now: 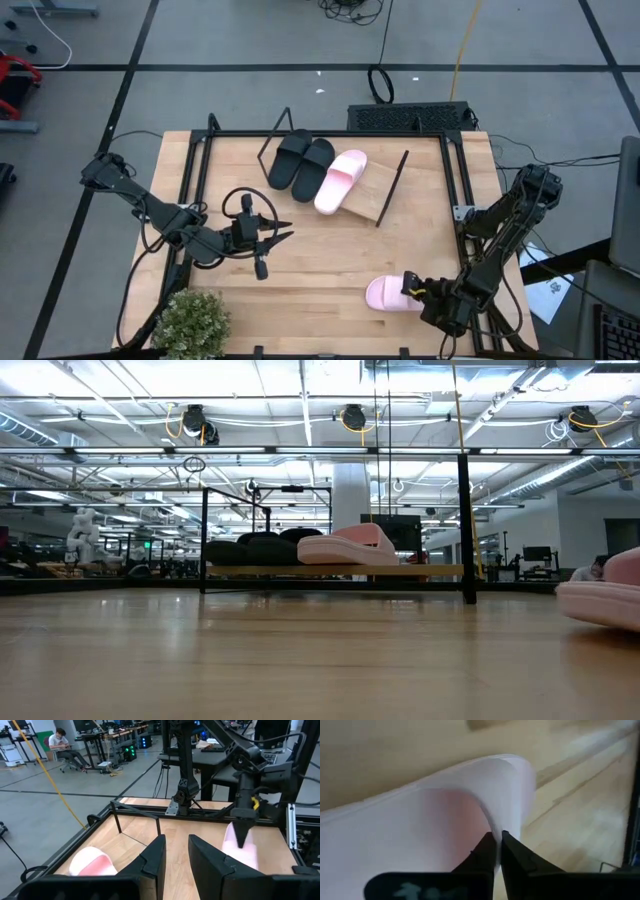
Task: Pick and place slides into the shelf
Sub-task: Put the pink slides on the shelf
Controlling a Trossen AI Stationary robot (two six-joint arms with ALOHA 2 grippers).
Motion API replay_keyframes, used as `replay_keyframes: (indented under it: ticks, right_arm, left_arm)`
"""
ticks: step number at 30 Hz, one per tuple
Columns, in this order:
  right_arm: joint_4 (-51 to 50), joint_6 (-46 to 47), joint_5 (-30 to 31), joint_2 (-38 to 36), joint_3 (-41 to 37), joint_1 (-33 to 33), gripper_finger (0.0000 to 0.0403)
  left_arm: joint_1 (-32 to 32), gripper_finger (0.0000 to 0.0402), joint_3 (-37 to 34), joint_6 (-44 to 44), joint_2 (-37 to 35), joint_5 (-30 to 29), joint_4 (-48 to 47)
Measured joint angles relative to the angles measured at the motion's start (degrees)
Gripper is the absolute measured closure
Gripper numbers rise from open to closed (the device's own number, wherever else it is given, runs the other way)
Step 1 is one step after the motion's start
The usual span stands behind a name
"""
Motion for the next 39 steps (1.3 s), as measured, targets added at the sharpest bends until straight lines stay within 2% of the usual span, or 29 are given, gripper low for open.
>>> replay_keyframes:
  ticks: [6,11,17,19,22,26,30,36,39]
  right_arm:
    - [-1.35,-1.38,5.87,0.0,7.07,-1.44,0.04]
    - [-2.8,-1.01,10.38,0.0,17.27,-6.41,0.0401]
    - [-9.21,7.31,12.3,-0.04,31.76,-14.39,0.0402]
    - [-12.83,10.02,13.81,-0.04,35.52,-17.34,0.0402]
    - [-17.21,11.66,20.03,-0.04,39.52,-21.54,0.0402]
    - [-16.98,12.71,25.12,-0.04,42.86,-27.06,0.0402]
    - [-13.77,11.81,31.03,0.11,44.37,-32.16,0.0402]
    - [-7.47,12.02,37.41,0.22,44.73,-38.86,0.0402]
    - [-3.48,12.02,39.23,0.22,44.76,-42.22,0.0402]
  left_arm:
    - [0.0,0.0316,0.0,0.02,0.0,0.0,0.0]
    - [0.0,0.0316,-0.02,0.01,0.0,0.0,0.0]
    - [0.0,0.0316,-0.02,0.78,-0.02,-0.01,0.0]
    - [0.0,0.0316,-0.02,2.24,-0.03,-0.38,-0.04]
    - [0.0,0.0316,-0.02,5.93,-0.07,-0.46,-0.02]
    - [0.0,0.0316,-0.02,12.9,-0.07,-1.27,-0.01]
    - [0.0,0.0316,-0.02,19.72,-0.07,-8.44,0.02]
    - [0.39,0.0316,-0.02,36.29,-1.15,-29.24,0.01]
    - [1.67,0.0316,-0.04,43.96,-2.79,-35.94,0.0]
